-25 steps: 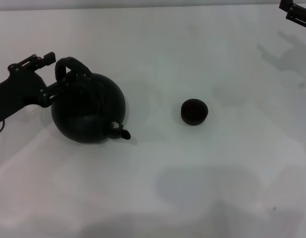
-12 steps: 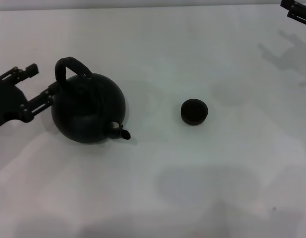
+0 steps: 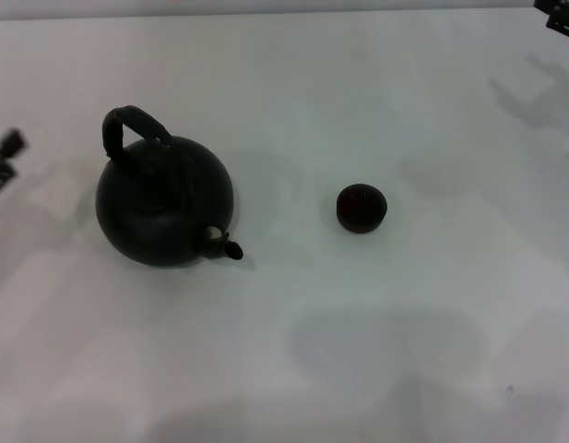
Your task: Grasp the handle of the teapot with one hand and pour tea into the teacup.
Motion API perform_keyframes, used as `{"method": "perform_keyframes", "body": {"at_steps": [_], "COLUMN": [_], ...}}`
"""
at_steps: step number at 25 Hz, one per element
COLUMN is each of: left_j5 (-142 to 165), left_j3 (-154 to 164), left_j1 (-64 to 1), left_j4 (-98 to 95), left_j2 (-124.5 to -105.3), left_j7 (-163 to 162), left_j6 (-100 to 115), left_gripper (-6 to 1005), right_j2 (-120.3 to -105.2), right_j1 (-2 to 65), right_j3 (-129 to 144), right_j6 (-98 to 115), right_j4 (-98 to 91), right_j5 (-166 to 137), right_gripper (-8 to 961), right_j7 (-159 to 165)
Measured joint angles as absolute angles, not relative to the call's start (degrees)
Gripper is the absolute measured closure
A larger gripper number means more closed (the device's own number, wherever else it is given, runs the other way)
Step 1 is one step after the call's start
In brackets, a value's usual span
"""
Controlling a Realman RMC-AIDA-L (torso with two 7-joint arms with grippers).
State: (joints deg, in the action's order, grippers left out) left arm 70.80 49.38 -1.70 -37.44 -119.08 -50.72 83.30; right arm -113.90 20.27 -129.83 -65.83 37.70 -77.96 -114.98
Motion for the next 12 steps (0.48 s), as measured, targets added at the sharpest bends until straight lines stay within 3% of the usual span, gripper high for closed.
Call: {"method": "perform_keyframes", "body": {"at_steps": [12], "left_j5": [62.04], "left_j3": [34.13], "left_j1": [-1.24], "left_j4": [-29.75], "left_j2": [-119.17], "left_j7": [-46.54], "left_j6": [82.77], "left_gripper": [347], "right_j2": [-114.42], "right_j1": [18.45], "right_j3": [-130.78], "right_j6": [-66.24], "right_j4": [35.82], "right_j5": [-74.77], "right_gripper": [109], "right_j7": [-120.16]}}
